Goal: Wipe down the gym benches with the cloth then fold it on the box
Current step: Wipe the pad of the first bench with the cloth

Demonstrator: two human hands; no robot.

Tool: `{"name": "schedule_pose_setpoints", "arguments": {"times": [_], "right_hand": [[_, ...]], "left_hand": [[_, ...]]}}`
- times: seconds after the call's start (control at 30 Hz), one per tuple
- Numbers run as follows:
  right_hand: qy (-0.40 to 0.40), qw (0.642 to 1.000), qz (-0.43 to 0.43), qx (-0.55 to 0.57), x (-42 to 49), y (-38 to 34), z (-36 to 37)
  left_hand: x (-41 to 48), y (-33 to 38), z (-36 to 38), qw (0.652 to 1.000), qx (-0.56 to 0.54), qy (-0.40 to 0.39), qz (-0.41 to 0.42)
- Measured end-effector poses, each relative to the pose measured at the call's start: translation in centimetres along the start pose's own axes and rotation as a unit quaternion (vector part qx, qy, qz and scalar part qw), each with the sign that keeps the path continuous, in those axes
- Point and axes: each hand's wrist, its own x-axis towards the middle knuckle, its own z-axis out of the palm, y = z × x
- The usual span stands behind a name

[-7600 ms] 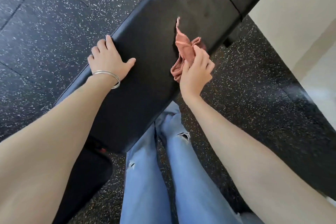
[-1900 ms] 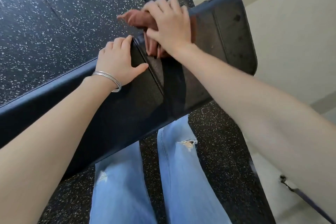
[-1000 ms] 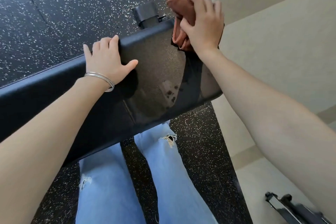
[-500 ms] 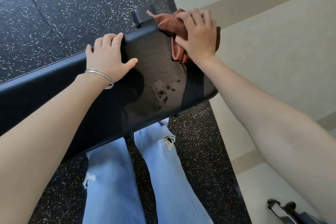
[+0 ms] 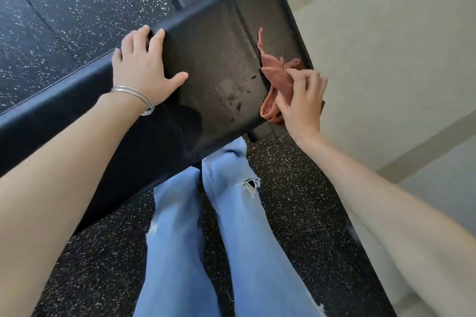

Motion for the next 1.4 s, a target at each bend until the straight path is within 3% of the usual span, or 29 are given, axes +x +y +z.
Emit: {"name": "schedule_pose_setpoints", "arguments": {"times": [0.07,0.17,0.23,0.3,0.4,0.47,0.57,0.7,0.83,0.9,0.97,1.03,1.13,1.2,1.3,1.4], "right_hand": [[-0.018,0.998,-0.046,0.024,-1.1,-3.8,0.9],[-0.096,0.973,-0.209,-0.021,-1.5,-8.6,2.1],[-0.103,0.963,-0.240,-0.060,-0.2,-9.0,2.0],[-0.061,0.977,-0.189,-0.082,0.8,-7.6,1.6],[0.012,0.997,0.016,-0.080,0.5,-6.0,1.4],[0.059,0.987,0.140,-0.060,-0.6,-7.5,2.3],[0.096,0.978,0.184,-0.026,-4.1,-12.2,4.0],[0.021,0.997,0.072,-0.001,-10.7,-17.7,5.8],[-0.030,0.994,-0.097,-0.033,-10.2,-14.4,4.5],[-0.016,0.998,-0.034,-0.046,-8.2,-11.4,3.4],[0.055,0.989,0.137,-0.027,-6.3,-9.3,3.0],[0.129,0.948,0.289,0.026,-5.2,-9.6,3.6],[0.176,0.918,0.350,0.057,-6.1,-13.9,5.3],[0.140,0.944,0.290,0.070,-9.1,-17.9,6.2],[0.000,0.995,0.092,0.037,-13.2,-21.7,6.3],[-0.059,0.996,-0.063,-0.006,-11.7,-20.2,5.2]], "left_hand": [[-0.6,-0.5,-0.1,1.000,0.005,-0.001,0.015],[-1.7,-1.9,-0.3,0.999,0.019,-0.003,0.045],[-2.4,-3.2,-0.5,0.998,0.027,-0.007,0.052],[-2.9,-4.8,-0.7,0.998,0.033,-0.014,0.050],[-3.5,-6.8,-0.7,0.998,0.032,-0.023,0.056],[-3.7,-7.6,-0.7,0.997,0.034,-0.026,0.067],[-3.8,-7.8,-0.7,0.996,0.035,-0.029,0.075],[-3.8,-7.8,-0.7,0.996,0.030,-0.031,0.078],[-3.8,-8.2,-1.0,0.995,0.037,-0.035,0.092],[-3.8,-8.3,-1.0,0.994,0.036,-0.037,0.094],[-3.8,-8.2,-0.7,0.994,0.038,-0.037,0.093],[-3.9,-8.1,-0.4,0.994,0.038,-0.037,0.092],[-3.9,-8.1,-0.2,0.995,0.032,-0.032,0.088],[-3.9,-8.3,-0.3,0.995,0.032,-0.034,0.090],[-3.7,-8.7,-0.5,0.995,0.030,-0.033,0.093],[-3.5,-9.2,-0.7,0.994,0.029,-0.029,0.100]]}}
